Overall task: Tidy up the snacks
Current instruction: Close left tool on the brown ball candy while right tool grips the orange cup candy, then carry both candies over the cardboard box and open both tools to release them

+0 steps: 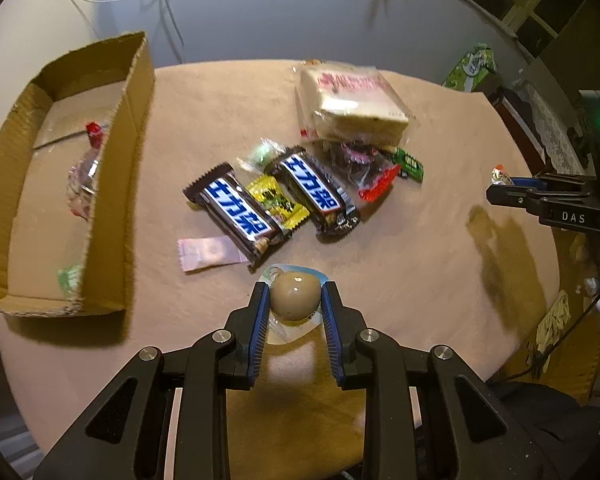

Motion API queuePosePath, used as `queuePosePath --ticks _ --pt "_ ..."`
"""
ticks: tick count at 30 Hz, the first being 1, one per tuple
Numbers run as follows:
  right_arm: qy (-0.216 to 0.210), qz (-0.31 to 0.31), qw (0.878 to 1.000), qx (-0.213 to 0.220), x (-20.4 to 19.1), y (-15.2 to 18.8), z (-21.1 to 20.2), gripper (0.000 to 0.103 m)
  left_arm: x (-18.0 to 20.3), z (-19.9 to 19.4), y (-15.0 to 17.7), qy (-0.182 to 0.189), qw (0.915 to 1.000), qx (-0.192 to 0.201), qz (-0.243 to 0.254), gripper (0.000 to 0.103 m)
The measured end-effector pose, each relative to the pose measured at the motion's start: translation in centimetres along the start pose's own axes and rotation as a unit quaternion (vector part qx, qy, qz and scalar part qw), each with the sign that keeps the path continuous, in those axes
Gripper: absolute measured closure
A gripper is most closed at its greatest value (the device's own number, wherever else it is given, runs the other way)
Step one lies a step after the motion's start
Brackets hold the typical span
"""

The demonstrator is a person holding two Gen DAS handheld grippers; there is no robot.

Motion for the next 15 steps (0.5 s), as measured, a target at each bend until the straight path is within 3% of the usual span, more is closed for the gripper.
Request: queuePosePath --ticks 15 --pt "-0.039 -0.082 0.996 0.012 -8.6 -5.7 0.5 0.065 -2.9 -2.6 -1.7 -0.023 0.9985 0.034 -0.036 0.078"
Point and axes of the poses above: each gripper's, at about its wrist camera, not at the fingertips, and z roughly the way its jaws point, x to its right, y to its underside, the point moved 7 cm from there along z, roughly the way its jaws point, and after that the axes turned 9 degrees about -y, right-handed, at the moved point
